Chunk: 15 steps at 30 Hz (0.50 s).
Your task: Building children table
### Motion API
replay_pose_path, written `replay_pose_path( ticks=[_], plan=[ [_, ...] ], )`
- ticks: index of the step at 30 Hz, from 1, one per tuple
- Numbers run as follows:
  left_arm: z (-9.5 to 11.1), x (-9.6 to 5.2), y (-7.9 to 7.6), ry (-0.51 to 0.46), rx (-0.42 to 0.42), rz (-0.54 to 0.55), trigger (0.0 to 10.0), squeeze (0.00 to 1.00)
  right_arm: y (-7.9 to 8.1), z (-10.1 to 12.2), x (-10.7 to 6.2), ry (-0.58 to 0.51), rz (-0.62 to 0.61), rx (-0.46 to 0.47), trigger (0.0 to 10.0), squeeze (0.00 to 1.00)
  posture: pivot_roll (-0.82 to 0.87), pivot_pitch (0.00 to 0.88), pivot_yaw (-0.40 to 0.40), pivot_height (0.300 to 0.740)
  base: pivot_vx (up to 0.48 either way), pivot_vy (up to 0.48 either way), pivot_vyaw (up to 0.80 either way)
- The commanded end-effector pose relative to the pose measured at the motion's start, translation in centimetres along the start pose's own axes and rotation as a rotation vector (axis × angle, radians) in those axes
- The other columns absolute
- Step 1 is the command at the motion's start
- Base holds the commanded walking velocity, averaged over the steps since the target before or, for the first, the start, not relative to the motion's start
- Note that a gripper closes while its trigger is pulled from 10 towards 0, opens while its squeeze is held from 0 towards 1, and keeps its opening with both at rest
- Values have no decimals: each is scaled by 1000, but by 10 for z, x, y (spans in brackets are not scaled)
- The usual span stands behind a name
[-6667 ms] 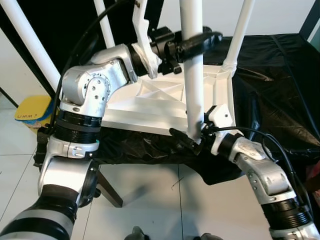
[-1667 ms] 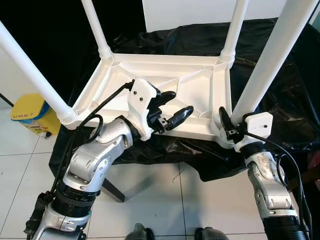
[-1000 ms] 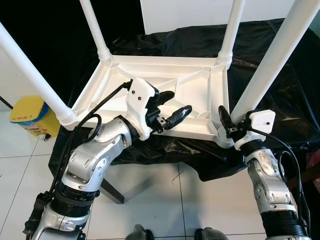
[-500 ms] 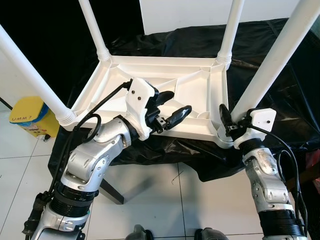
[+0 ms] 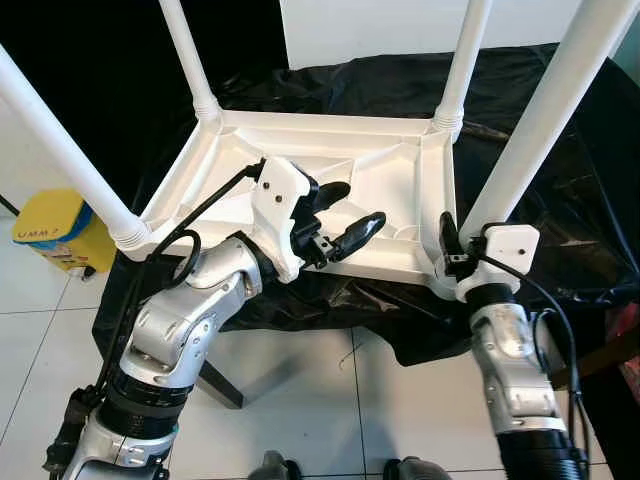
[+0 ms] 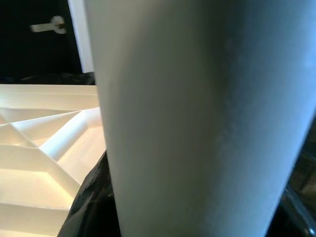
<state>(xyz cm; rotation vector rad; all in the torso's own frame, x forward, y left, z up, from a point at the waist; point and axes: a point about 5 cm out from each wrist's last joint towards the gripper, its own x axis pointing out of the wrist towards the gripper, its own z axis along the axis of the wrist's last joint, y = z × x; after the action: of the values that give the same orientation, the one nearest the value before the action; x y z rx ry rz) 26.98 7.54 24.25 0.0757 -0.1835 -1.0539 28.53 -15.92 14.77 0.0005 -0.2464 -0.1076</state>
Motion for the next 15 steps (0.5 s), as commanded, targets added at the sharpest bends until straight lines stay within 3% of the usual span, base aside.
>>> replay_pose_path(
  ticks=[1, 7, 15],
  plan=[
    [-1, -3, -1, 14, 1, -6, 10000, 0, -5, -35, -14, 196, -34, -18, 10000, 0, 15, 118, 59, 740, 0, 0, 0],
    [-1, -4, -1, 13, 2, -1, 10000, 0, 4, -36, -21, 203, -132, -10, 10000, 0, 28, 115, 52, 740, 0, 0, 0],
    [0, -5, -1, 16, 5, 5, 10000, 0, 7, -29, -22, 167, -140, 9, 10000, 0, 30, 125, 47, 740, 0, 0, 0]
  ],
)
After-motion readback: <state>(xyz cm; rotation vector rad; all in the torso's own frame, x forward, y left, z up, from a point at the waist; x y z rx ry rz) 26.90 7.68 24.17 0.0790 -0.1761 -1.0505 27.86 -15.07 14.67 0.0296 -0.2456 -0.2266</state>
